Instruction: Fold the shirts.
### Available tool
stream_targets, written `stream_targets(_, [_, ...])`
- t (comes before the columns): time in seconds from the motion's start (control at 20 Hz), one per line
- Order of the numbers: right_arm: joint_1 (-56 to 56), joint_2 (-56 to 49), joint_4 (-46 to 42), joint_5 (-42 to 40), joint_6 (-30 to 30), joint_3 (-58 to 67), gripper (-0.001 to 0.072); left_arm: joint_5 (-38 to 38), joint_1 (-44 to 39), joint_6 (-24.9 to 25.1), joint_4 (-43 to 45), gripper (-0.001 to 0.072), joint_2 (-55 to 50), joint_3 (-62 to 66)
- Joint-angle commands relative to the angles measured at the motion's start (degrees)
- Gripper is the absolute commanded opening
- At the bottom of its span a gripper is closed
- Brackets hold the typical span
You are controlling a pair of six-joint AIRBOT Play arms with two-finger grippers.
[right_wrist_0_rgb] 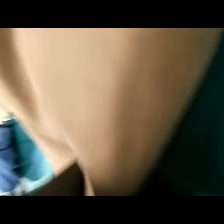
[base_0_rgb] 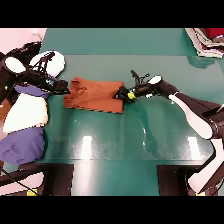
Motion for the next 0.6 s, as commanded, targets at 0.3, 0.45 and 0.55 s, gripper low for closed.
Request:
stream_targets(0.3, [-6.8, 13.25, -10.36, -10.05, -6.64, -0.07, 0.0013, 1.22, -9.35, 0.28, -2.51, 0.0025, 0.02, 0.09])
stream_targets(0.45, [-18.53, 21.73, -21.88, -3.56, -2.03, -0.2, 0.0013, 1.92, -14.23, -0.15, -2.56, 0.0025, 0.02, 0.09])
stream_targets(0.55, [-28.2, 28.33, -25.9, -1.4, -0.59, -3.5, 0.0013, 1.95, -17.03, -0.39, -2.56, 0.0025, 0.02, 0.09])
